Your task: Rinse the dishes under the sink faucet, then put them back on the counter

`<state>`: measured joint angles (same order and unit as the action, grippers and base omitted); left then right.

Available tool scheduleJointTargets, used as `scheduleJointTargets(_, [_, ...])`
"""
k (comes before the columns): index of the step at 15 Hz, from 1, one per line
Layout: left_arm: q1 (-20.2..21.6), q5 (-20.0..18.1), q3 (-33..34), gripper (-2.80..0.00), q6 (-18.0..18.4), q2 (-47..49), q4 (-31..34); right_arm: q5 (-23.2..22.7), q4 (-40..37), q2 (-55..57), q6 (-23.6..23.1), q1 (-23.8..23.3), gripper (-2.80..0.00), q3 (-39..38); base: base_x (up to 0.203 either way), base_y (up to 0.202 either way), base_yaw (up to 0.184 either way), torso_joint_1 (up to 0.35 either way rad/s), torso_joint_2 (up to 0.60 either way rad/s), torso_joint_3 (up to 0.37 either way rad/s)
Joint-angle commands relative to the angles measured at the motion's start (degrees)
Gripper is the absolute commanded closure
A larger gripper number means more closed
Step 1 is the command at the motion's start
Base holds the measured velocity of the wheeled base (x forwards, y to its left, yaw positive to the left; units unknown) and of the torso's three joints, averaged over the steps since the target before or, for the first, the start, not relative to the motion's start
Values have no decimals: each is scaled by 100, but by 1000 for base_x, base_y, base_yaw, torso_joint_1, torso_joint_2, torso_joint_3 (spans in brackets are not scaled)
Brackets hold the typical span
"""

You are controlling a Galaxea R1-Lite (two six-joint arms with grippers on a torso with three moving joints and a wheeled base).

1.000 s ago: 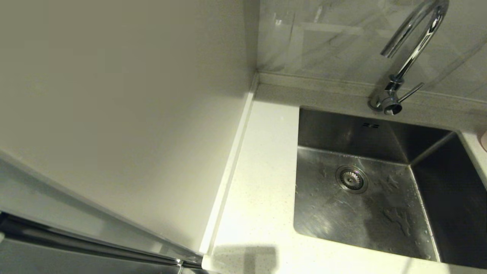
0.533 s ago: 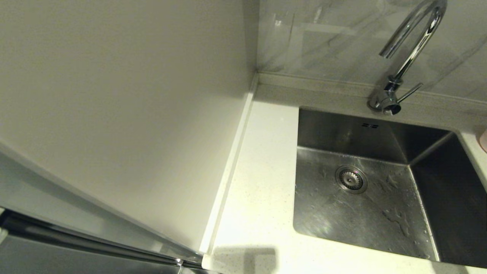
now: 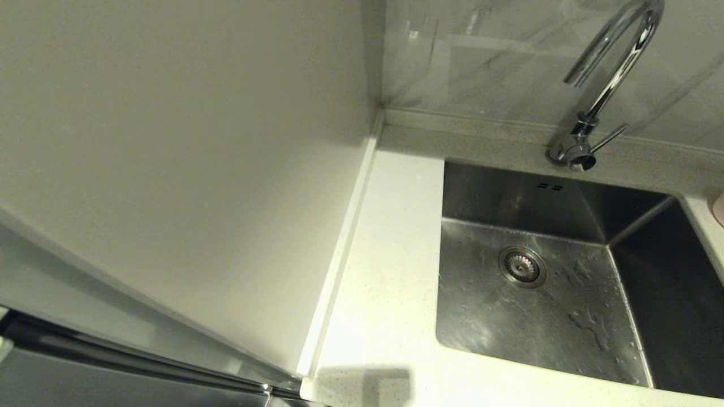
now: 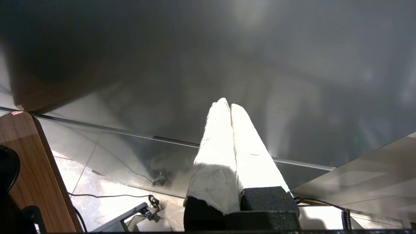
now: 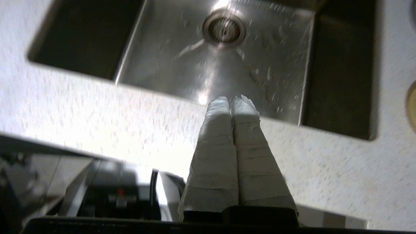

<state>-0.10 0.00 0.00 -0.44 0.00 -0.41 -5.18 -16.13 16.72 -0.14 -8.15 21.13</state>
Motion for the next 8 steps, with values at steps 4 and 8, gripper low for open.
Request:
scheduleJointTargets(4, [1,0,18,0,0,0,-3,309,-125,-363,-92,672,0,-680,0,0,0,0,0,0])
scheduleJointTargets(8, [1,0,18,0,0,0,-3,289,120,-1274,-142,770,0,-1168,0,0,0,0,0,0])
